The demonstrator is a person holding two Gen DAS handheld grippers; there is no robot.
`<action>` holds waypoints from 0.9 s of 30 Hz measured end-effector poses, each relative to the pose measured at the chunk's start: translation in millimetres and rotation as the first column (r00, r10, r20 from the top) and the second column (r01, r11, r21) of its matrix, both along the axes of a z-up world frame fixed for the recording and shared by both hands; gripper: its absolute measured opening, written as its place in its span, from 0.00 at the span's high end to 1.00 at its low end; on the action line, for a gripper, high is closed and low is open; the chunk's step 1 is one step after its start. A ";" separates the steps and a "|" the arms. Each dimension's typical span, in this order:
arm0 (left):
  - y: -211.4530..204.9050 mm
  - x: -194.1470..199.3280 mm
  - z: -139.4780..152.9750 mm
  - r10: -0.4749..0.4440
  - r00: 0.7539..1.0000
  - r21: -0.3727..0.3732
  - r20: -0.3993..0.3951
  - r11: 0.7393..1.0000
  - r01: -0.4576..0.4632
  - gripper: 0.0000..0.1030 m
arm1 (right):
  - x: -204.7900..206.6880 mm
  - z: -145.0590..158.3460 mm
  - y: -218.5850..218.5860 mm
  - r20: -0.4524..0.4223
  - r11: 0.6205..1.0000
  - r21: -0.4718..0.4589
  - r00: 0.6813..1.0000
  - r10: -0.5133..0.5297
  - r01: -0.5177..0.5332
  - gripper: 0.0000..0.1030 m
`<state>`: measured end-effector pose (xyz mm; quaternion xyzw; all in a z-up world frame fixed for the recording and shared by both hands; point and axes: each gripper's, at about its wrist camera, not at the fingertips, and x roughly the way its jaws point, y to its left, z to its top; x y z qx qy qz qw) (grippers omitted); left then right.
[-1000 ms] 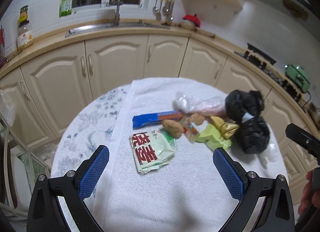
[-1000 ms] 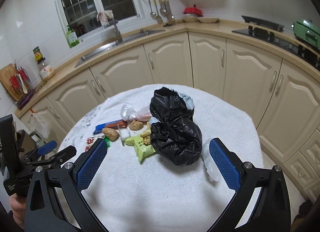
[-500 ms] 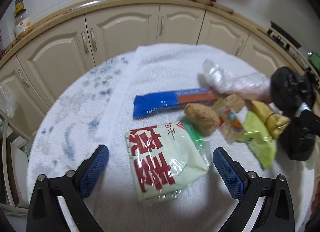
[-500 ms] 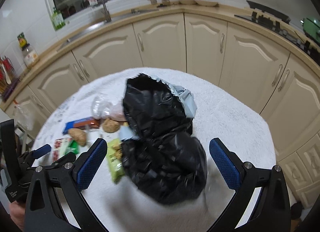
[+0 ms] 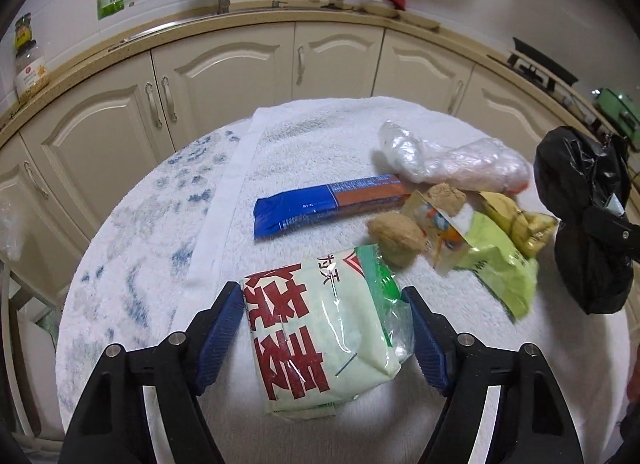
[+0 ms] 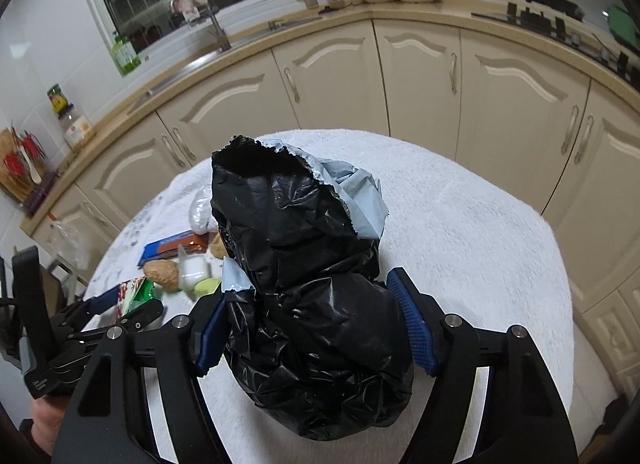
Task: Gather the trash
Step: 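Grasp the red-printed white snack bag with left gripper while right grasps black bag, then lift both held items and carry them to the blue wastebasket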
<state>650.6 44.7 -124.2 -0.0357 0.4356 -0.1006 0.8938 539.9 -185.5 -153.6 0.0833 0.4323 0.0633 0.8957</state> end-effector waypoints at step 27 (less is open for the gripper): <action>-4.2 -54.4 82.2 -0.090 0.933 -0.082 0.350 0.989 0.126 0.30 | -99.8 94.1 -29.6 0.229 0.990 0.139 0.972 -0.050 0.019 0.28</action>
